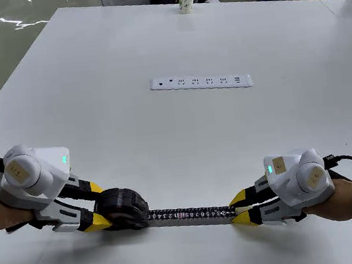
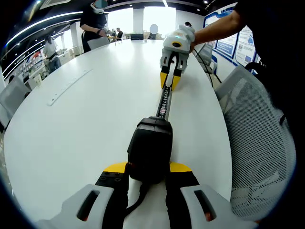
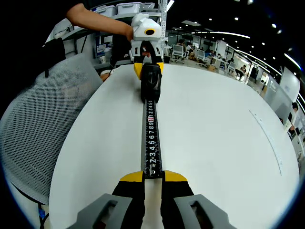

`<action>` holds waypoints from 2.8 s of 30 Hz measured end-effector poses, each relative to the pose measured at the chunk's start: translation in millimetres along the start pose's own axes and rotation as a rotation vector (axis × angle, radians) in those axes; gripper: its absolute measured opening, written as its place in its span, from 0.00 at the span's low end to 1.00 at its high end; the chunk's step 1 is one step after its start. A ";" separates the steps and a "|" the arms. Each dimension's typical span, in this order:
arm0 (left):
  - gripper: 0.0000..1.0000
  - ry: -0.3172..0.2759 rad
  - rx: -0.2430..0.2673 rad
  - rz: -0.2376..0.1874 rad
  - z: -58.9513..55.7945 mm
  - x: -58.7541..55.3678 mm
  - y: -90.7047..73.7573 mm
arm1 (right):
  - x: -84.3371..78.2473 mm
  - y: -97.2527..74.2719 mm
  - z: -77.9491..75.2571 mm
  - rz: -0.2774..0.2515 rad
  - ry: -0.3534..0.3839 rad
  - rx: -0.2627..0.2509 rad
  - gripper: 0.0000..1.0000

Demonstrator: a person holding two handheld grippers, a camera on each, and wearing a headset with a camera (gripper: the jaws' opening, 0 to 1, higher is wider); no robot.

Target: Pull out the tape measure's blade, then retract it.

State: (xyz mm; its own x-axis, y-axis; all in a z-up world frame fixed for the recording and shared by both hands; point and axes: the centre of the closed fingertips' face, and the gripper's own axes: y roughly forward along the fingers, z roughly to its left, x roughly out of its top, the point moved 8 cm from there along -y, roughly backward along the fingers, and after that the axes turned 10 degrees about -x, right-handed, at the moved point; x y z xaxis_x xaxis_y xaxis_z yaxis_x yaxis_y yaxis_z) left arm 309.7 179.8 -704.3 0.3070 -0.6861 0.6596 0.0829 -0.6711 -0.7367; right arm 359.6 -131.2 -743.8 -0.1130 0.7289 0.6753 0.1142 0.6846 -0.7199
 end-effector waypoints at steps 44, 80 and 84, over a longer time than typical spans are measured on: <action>0.24 0.005 -0.004 0.012 0.1 0.3 1.0 | -42.8 -44.7 -3.0 0.081 0.040 -0.021 0.08; 0.26 0.074 -0.011 0.110 1.3 6.7 3.9 | -35.9 -40.6 -6.0 0.176 -0.009 -0.008 0.15; 0.27 0.071 -0.007 0.117 1.4 7.5 4.9 | -35.1 -41.1 -6.9 0.173 -0.004 -0.017 0.17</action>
State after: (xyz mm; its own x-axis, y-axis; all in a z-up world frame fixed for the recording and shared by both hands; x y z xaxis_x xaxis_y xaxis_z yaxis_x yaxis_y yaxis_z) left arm 313.7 171.8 -703.2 0.2463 -0.7776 0.5786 0.0435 -0.5875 -0.8081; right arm 365.7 -184.9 -736.9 -0.0939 0.8356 0.5412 0.1488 0.5493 -0.8223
